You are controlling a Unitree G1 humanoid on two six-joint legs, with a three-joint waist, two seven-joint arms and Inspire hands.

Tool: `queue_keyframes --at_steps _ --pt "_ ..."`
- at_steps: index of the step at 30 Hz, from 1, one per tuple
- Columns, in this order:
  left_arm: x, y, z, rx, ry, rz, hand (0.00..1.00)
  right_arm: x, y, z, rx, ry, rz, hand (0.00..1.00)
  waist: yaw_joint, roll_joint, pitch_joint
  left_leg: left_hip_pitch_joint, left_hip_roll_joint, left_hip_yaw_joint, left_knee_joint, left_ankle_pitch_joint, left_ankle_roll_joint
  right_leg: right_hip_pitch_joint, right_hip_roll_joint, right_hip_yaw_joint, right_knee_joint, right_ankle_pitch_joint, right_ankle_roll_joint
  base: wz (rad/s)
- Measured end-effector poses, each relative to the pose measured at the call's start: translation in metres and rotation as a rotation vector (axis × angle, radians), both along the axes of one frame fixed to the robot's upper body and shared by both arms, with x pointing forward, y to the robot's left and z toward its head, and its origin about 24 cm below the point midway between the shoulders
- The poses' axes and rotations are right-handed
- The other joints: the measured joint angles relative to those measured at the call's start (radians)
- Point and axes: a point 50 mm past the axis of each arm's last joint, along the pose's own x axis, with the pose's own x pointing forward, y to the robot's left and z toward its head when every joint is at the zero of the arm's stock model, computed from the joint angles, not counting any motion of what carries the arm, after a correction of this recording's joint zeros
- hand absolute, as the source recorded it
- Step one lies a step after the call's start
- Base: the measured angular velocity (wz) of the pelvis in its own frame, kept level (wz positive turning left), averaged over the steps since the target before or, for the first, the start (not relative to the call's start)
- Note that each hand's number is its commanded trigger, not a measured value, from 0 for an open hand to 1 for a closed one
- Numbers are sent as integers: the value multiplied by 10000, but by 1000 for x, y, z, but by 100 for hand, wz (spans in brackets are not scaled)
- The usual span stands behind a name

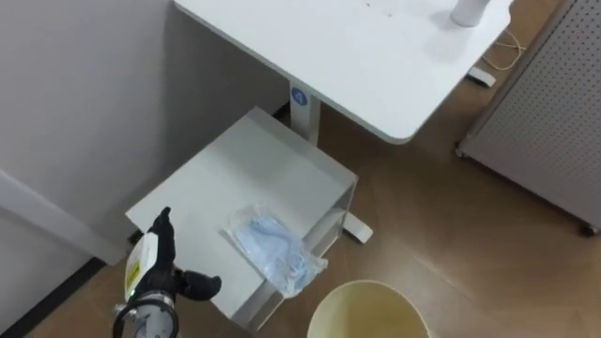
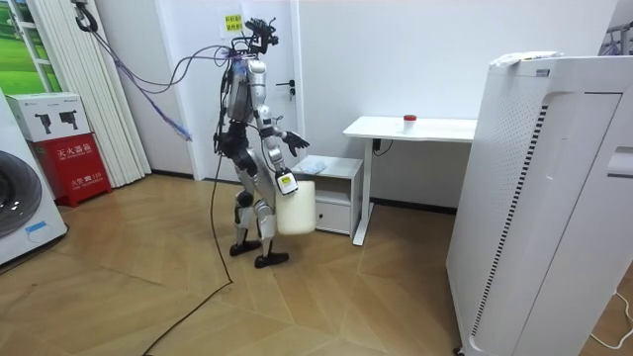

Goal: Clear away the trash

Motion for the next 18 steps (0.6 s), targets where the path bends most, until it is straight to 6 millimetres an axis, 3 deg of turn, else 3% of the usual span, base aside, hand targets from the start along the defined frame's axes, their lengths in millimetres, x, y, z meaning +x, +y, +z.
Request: queue_keyframes --at_steps 1,3,8,13,18 --pt "0 0 0 22 2 -19 0 2 0 1 -5 -62 32 100 -35 -6 14 -82 5 10 33 0 0 -63 -1 -3 3 17 -26 -3" --pt "6 -4 5 44 -173 -126 0 6 1 3 7 -242 -136 100 -144 -34 152 -392 46 54 357 -44 -41 -309 12 -5 154 47 -71 0" --pt "22 -13 22 95 -831 -278 0 11 -2 7 193 -531 -747 100 -249 1 200 -1448 194 40 1351 -335 -89 -1199 62 -15 741 61 -164 0" --pt "26 -17 26 43 -962 -349 0 13 -3 8 321 -623 -946 100 -473 82 266 -1958 309 88 1905 -516 -95 -1582 116 -8 1066 108 -263 -4" --pt "27 -16 28 129 -1136 -185 0 15 -3 9 379 -738 -1016 100 -612 95 275 -2326 446 235 2410 -632 -159 -1968 173 7 1466 63 -389 -7"
